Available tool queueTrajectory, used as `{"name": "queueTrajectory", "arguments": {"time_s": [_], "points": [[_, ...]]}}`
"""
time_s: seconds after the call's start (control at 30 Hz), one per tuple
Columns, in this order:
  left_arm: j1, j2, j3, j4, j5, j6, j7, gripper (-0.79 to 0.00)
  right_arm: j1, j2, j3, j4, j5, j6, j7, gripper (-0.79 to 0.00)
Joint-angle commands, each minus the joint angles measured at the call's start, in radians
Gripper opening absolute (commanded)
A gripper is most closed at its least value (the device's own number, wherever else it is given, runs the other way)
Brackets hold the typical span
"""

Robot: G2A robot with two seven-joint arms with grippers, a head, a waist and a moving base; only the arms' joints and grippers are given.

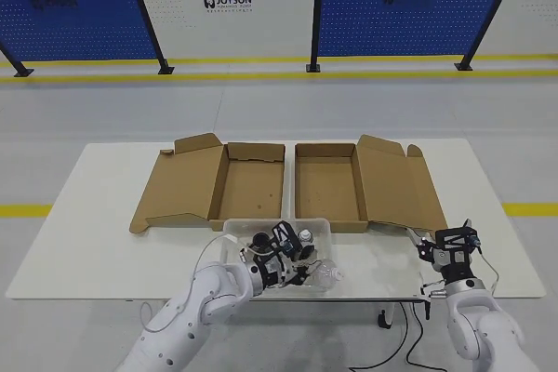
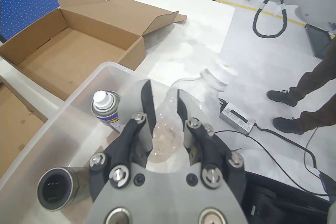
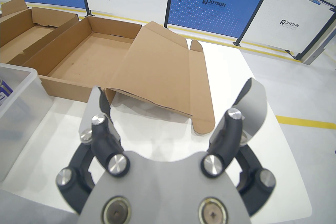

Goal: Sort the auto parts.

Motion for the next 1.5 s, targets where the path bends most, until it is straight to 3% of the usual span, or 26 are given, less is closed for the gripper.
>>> {"name": "queueTrajectory", "arguments": {"time_s": [0.0,0.43,0.77,1.47], "points": [[-0.006,0.0,-0.006,0.003,0.005,0.015,0.001,0.0,0.0,0.0,0.0,0.0,0.0,0.0,0.0,0.0],[-0.047,0.002,-0.067,0.026,-0.012,0.053,0.028,0.0,0.0,0.0,0.0,0.0,0.0,0.0,0.0,0.0],[-0.043,0.019,-0.176,-0.023,-0.031,0.027,0.052,0.0,0.0,0.0,0.0,0.0,0.0,0.0,0.0,0.0],[-0.043,0.019,-0.176,-0.023,-0.031,0.027,0.052,0.0,0.0,0.0,0.0,0.0,0.0,0.0,0.0,0.0]]}}
